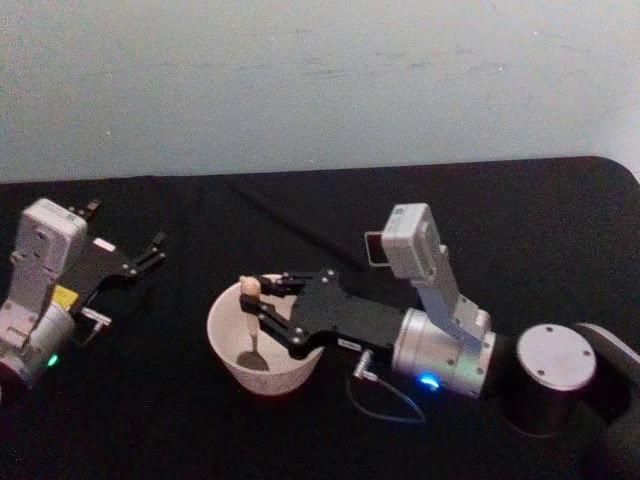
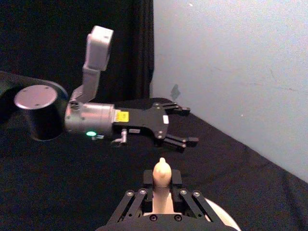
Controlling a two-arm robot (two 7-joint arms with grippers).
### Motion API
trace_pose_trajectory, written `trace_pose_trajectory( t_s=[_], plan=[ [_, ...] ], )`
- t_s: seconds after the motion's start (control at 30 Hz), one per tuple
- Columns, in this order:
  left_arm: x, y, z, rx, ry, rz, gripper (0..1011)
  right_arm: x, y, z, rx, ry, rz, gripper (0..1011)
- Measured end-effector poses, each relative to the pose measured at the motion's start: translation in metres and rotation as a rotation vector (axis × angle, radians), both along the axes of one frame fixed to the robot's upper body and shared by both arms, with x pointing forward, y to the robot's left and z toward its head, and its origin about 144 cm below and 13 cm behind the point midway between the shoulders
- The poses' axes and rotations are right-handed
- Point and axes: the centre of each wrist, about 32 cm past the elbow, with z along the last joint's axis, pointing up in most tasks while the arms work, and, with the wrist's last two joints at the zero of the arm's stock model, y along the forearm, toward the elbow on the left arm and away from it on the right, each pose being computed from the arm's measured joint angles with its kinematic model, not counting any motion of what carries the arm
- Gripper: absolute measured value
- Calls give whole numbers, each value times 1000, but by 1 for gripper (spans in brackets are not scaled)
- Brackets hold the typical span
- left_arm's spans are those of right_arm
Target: Pick up the stirring spoon with one hand, stir inside the cup, then place it back in its original position.
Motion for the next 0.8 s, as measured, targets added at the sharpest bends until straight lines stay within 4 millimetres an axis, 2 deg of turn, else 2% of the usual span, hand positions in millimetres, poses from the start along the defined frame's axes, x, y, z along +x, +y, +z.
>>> trace_pose_trajectory(
  t_s=[0.2, 0.33, 0.57, 0.8],
  plan=[
    [0, 0, 0, 0, 0, 0, 1001, 16, 13, 0, -6, -24, -44, 215],
    [0, 0, 0, 0, 0, 0, 1001, 26, 14, 1, -3, -28, -83, 215],
    [0, 0, 0, 0, 0, 0, 1001, 36, 5, 5, 1, -29, -138, 216],
    [0, 0, 0, 0, 0, 0, 1001, 34, -13, 8, -9, -32, -149, 216]
  ],
)
